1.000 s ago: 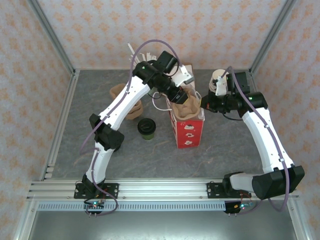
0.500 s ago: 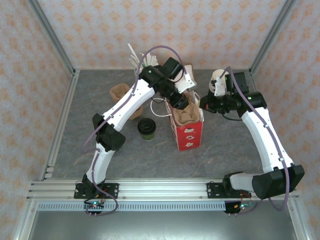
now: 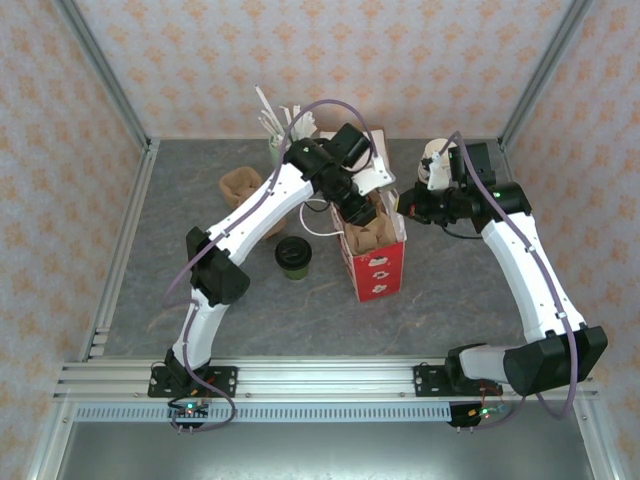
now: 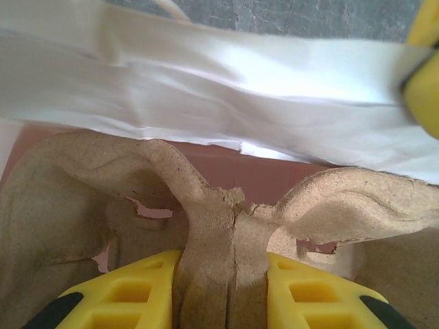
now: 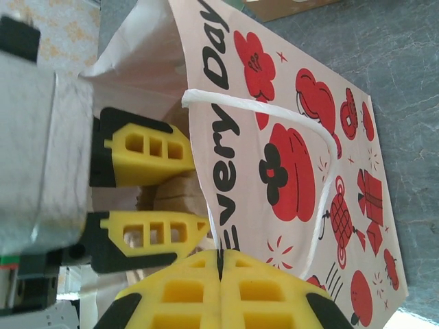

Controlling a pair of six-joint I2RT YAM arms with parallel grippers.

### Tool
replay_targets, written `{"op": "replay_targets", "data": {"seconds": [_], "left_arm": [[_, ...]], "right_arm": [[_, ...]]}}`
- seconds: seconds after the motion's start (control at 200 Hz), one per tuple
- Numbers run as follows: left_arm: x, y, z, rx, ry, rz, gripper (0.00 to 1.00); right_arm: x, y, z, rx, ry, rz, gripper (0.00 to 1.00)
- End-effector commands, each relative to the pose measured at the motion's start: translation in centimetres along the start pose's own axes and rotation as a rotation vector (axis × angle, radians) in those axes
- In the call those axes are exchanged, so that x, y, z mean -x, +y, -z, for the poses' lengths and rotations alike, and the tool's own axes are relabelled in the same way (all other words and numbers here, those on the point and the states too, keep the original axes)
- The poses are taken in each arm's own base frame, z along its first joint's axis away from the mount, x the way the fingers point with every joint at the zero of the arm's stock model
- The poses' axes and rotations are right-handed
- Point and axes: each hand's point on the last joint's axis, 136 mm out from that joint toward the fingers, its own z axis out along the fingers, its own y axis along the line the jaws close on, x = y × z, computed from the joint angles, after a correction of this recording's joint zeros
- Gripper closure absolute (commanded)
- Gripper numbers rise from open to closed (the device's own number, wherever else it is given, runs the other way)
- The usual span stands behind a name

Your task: Pack the takeout coffee

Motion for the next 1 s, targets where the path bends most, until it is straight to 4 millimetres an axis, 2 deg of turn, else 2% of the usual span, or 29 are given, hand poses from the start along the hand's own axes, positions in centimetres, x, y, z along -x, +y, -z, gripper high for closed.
{"op": "replay_targets", "data": {"seconds": [0.0, 0.27, 0.53, 0.786, 0.996], "left_arm": [[1.0, -0.6, 2.5, 0.051, -0.052, -0.079, 0.71], [0.9, -1.0, 2.3, 0.059, -0.051, -0.133, 0.7], [1.1, -1.7, 2.2, 0.045, -0.059, -0.173, 0.7], [0.6, -1.3, 0.7, 0.058, -0.022, -0.188, 0.7], [-0.1, -0.8, -0.3, 0.067, 0.011, -0.207, 0.7]], "right_arm": [[0.5, 0.4, 0.1, 0.008, -0.037, -0.008, 1.0], [0.3, -0.3, -0.2, -0.012, -0.047, -0.037, 1.0], [0.3, 0.3, -0.1, 0.018, -0.05, -0.032, 1.0], [0.3, 0.4, -0.1, 0.027, -0.05, -0.032, 1.0], [0.3, -0.4, 0.0, -0.012, -0.064, -0.041, 1.0]]}}
